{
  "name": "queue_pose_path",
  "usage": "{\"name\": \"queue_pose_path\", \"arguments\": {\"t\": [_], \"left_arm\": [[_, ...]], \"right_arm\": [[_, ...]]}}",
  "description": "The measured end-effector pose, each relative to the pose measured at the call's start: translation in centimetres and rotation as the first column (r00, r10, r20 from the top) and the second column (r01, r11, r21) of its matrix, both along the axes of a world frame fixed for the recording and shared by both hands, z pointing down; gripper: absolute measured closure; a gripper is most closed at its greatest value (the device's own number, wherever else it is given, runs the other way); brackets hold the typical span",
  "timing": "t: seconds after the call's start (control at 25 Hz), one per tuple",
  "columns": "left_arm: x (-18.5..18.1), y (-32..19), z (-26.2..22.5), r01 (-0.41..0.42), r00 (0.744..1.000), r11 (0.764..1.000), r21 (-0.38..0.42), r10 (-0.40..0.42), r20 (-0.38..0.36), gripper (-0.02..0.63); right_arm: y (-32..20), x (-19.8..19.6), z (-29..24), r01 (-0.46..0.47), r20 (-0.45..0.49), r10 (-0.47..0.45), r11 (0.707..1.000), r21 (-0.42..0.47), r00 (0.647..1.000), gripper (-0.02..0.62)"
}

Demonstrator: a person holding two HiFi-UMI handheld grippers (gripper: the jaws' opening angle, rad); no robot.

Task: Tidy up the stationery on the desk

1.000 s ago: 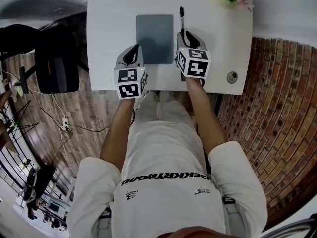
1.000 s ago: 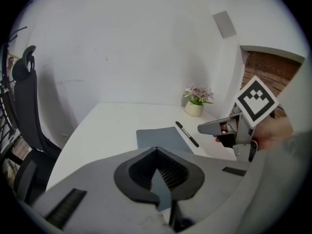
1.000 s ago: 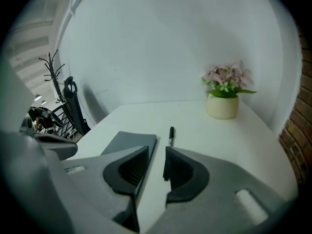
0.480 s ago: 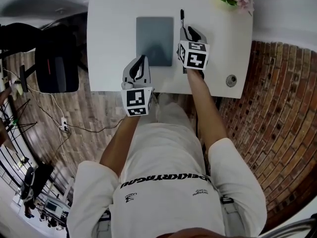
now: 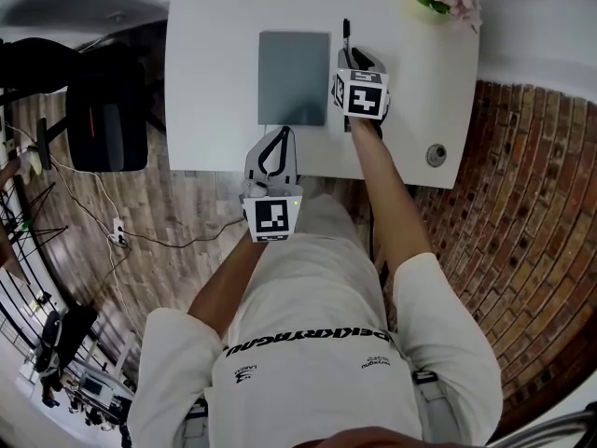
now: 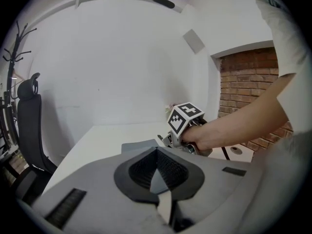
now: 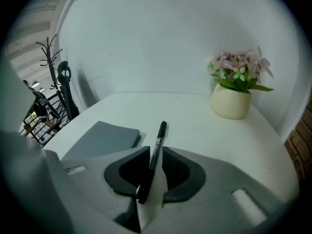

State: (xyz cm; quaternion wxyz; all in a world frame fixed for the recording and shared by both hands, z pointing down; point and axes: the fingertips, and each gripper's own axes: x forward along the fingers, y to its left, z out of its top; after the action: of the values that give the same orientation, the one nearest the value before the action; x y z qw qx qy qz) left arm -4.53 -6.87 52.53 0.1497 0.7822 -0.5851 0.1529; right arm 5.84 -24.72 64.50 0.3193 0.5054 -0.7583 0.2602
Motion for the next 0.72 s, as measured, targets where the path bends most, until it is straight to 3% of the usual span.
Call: {"name": "queue_pose_path", "arguments": {"t": [0.4,0.72], "left_arm": [[0.2,0.6,-0.8,-0.01,1.0,1.0,-0.002,0.01,-0.002,0.609],[-0.9,0.7,-1.2,0.025,1.0,1.0,-0.001,-0.025,0.005,0.609]], "right_arm": [[-0.1,0.5,0.3,-0.022,-0.021,0.022,1.0,-0.004,1.0,0.552],[2.9,0.6,-0.9,-0.117,0.117,0.123,0.992,-0.055,0.986,0.552]]}}
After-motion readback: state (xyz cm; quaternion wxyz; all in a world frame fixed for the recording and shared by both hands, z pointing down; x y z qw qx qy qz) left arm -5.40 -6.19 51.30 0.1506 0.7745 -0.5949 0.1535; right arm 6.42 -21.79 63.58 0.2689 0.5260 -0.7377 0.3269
